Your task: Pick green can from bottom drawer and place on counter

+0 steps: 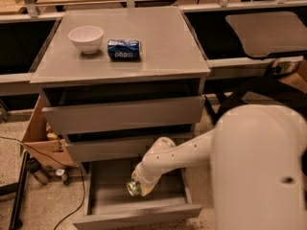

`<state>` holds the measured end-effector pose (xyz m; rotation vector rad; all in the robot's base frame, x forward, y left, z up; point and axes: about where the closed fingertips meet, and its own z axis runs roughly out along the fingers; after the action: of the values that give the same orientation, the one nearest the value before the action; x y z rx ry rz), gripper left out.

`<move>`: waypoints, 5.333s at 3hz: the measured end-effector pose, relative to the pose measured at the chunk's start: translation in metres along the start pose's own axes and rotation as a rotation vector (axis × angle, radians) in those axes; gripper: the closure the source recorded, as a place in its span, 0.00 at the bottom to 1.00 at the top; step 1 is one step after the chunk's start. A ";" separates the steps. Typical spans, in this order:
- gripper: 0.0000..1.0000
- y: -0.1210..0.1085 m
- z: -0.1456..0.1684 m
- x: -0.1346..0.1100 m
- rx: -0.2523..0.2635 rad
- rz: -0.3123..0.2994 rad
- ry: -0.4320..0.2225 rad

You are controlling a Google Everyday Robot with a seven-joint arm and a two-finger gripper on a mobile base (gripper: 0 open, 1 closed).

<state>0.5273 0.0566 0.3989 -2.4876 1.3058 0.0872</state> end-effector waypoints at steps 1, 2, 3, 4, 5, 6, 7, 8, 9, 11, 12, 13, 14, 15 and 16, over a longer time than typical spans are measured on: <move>1.00 -0.011 -0.094 -0.010 0.012 -0.030 0.002; 1.00 -0.035 -0.192 -0.024 0.014 -0.089 0.052; 1.00 -0.067 -0.327 -0.035 0.037 -0.120 0.175; 1.00 -0.081 -0.414 -0.039 0.046 -0.114 0.263; 1.00 -0.098 -0.479 -0.033 0.046 -0.084 0.339; 1.00 -0.137 -0.513 -0.024 0.093 -0.079 0.384; 1.00 -0.180 -0.522 -0.018 0.160 -0.080 0.399; 1.00 -0.238 -0.506 -0.008 0.260 -0.063 0.412; 1.00 -0.283 -0.479 0.005 0.341 -0.063 0.410; 1.00 -0.333 -0.422 0.040 0.428 -0.064 0.390; 0.82 -0.339 -0.403 0.057 0.444 -0.052 0.375; 0.58 -0.339 -0.402 0.060 0.451 -0.047 0.371; 0.34 -0.338 -0.403 0.062 0.459 -0.044 0.368; 0.12 -0.334 -0.406 0.062 0.473 -0.039 0.366; 0.00 -0.331 -0.415 0.057 0.486 -0.037 0.369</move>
Offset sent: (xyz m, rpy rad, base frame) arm -0.0091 -0.0558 0.3497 -0.2079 -0.1023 0.1354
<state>0.7880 0.0544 0.8650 -2.1603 1.2263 -0.6480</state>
